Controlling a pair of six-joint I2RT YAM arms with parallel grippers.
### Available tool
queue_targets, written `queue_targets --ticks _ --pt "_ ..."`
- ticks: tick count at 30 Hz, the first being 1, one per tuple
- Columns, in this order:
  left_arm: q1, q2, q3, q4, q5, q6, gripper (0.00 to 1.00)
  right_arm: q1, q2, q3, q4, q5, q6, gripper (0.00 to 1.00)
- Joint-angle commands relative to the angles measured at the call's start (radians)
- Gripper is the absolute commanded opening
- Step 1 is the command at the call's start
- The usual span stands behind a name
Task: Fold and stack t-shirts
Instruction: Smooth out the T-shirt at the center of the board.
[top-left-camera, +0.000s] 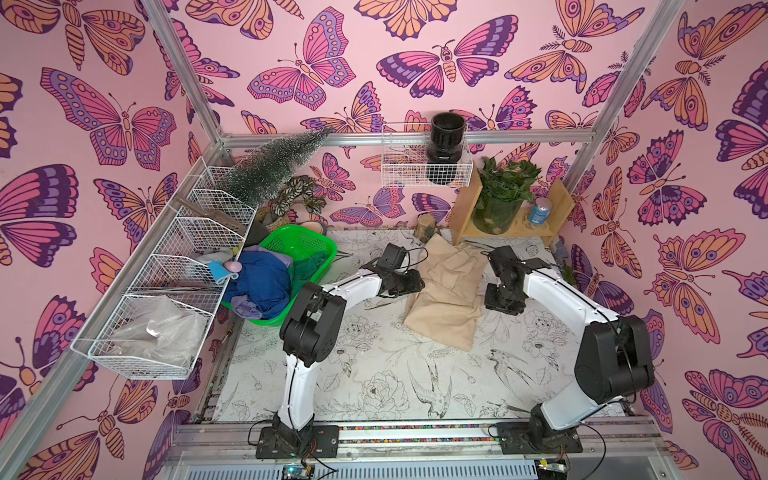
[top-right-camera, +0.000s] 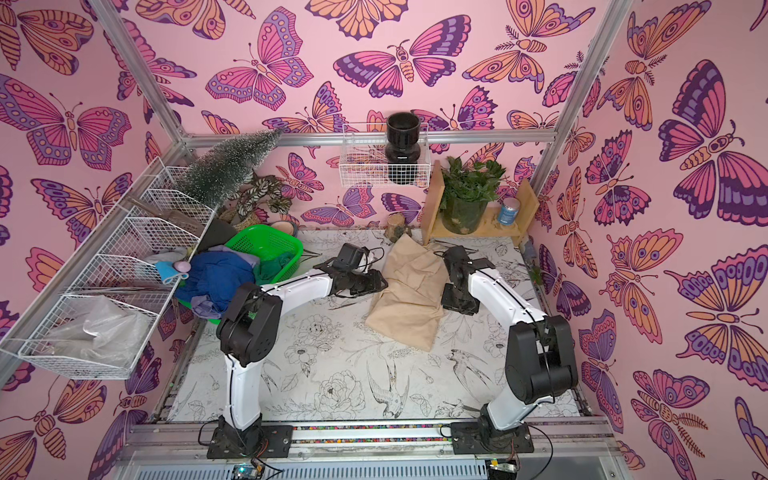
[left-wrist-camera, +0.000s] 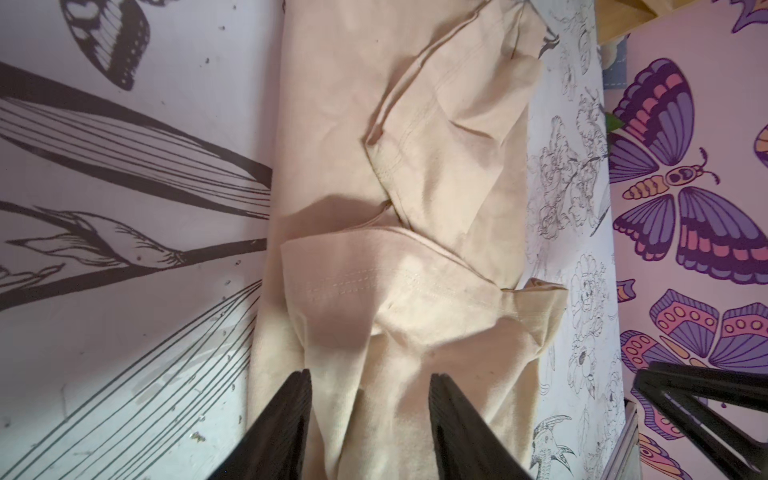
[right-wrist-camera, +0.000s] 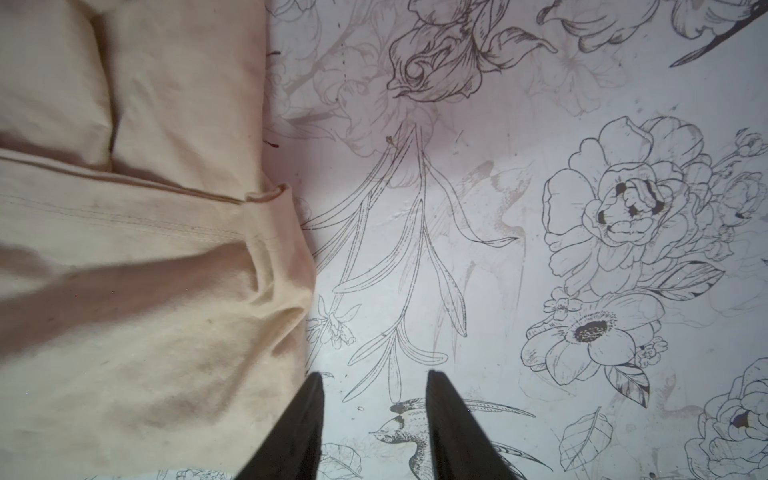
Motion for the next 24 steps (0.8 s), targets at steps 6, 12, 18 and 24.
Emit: queue_targets --ticks 6,12,18,24 --pt "-0.006 0.053 0.03 -0.058 -0.022 0.071 0.47 -0.041 -0.081 -0.042 -0.02 0.015 -0.01 0.44" --pt "-0.006 0.093 0.068 -0.06 -0.008 0.071 0.11 -0.044 -0.096 -0.077 -0.009 0.0 -0.005 0.4" --pt "-0.006 0.104 0.107 -0.061 0.006 0.074 0.1 -0.044 -0.113 -0.136 0.018 -0.031 0.014 0.37" --pt "-0.01 0.052 0.157 -0.061 0.023 0.097 0.11 -0.044 -0.102 -0.178 0.036 -0.065 0.027 0.37"
